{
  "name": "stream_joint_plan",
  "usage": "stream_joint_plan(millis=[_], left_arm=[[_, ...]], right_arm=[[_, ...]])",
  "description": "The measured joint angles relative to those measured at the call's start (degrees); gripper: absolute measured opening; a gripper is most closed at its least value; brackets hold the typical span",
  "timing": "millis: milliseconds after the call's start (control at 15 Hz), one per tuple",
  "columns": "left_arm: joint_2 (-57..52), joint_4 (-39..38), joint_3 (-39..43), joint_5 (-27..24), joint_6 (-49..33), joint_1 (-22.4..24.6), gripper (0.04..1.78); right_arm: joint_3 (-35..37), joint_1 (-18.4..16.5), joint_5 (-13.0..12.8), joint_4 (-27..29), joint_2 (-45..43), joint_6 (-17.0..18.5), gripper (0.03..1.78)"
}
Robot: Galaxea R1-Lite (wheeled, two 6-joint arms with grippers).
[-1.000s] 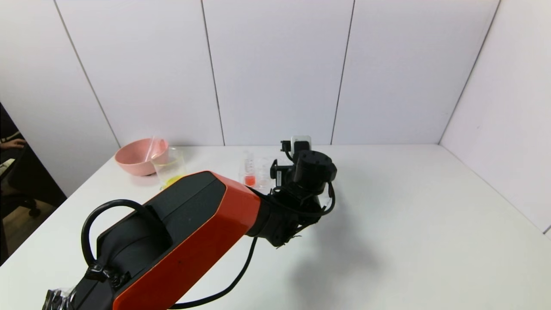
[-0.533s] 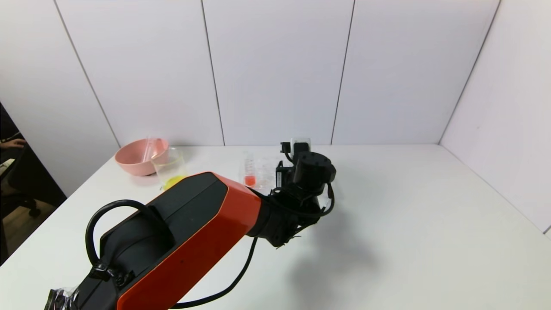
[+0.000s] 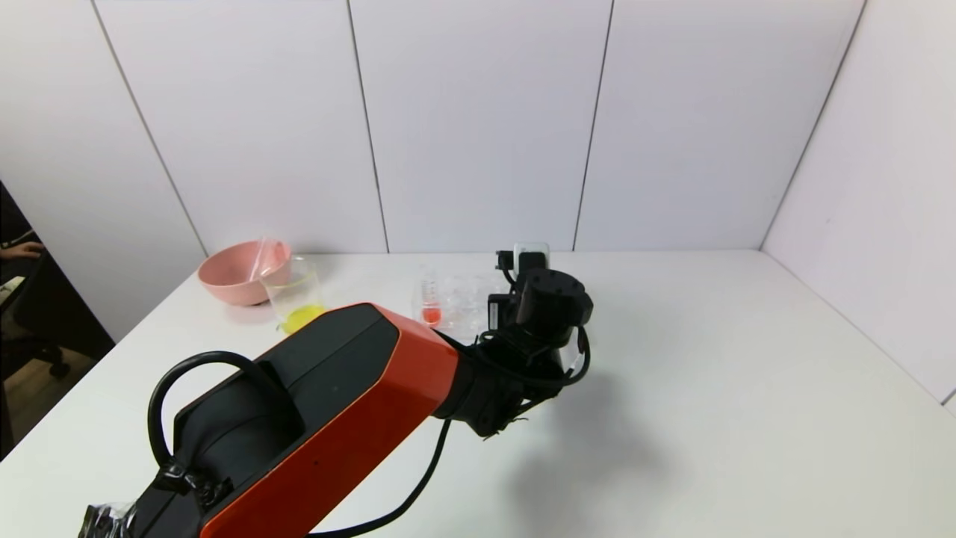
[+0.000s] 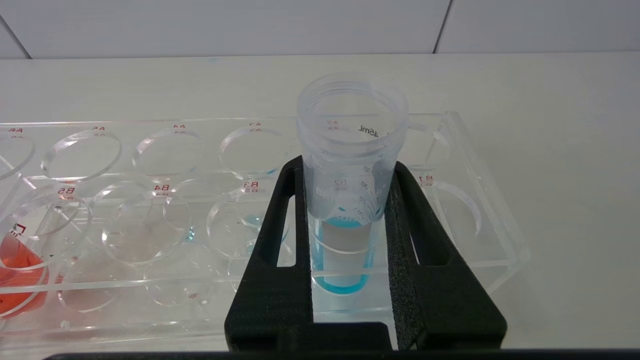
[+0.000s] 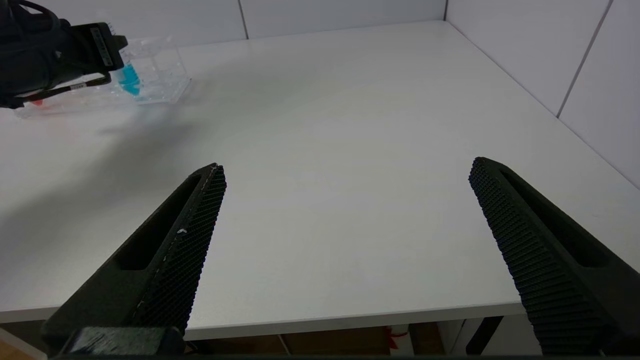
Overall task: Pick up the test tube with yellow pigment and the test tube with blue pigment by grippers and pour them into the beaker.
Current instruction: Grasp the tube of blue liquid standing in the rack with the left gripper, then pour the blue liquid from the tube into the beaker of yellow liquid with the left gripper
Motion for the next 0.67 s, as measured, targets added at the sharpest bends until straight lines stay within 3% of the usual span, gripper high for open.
stream_joint_plan(millis=[667], left_arm=[[-0.69,0.20,0.40,0.30,0.01,0.05,0.44]], right_arm=[[0.00,0.00,0.00,0.00,0.00,0.00,1.77]])
